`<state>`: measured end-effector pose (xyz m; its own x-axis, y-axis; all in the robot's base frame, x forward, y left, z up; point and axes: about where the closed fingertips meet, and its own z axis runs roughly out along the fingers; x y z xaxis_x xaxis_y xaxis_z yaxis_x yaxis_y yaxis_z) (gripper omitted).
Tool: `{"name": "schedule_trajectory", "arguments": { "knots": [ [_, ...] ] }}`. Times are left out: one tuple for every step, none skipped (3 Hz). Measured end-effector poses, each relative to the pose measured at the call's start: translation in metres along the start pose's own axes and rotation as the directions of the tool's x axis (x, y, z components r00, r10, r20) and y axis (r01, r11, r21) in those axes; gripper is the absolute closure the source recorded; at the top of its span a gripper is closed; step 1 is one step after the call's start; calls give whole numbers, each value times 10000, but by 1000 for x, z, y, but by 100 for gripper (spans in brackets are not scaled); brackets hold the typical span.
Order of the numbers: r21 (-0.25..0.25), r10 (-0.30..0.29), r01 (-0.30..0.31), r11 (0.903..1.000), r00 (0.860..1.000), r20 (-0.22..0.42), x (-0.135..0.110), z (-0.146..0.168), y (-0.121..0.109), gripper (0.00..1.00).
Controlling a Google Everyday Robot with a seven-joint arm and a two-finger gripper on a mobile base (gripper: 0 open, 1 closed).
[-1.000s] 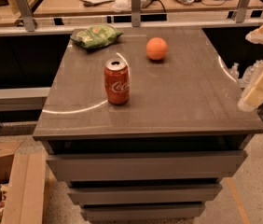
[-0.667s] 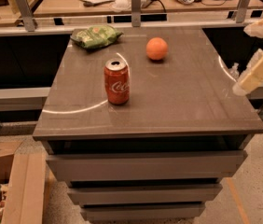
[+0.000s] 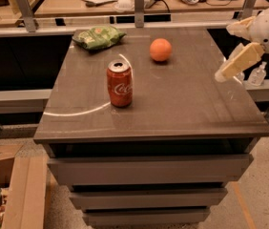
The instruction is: Pick orange
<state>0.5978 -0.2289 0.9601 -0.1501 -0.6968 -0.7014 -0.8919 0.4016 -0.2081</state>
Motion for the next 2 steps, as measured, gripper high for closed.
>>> {"name": "schedule_trajectory", "arguments": {
  "knots": [
    [65, 552, -561, 9984, 9932, 1030, -2, 37, -20, 0],
    [261, 894, -980, 9948, 9691, 2297, -12, 66, -46, 0]
  ]
}}
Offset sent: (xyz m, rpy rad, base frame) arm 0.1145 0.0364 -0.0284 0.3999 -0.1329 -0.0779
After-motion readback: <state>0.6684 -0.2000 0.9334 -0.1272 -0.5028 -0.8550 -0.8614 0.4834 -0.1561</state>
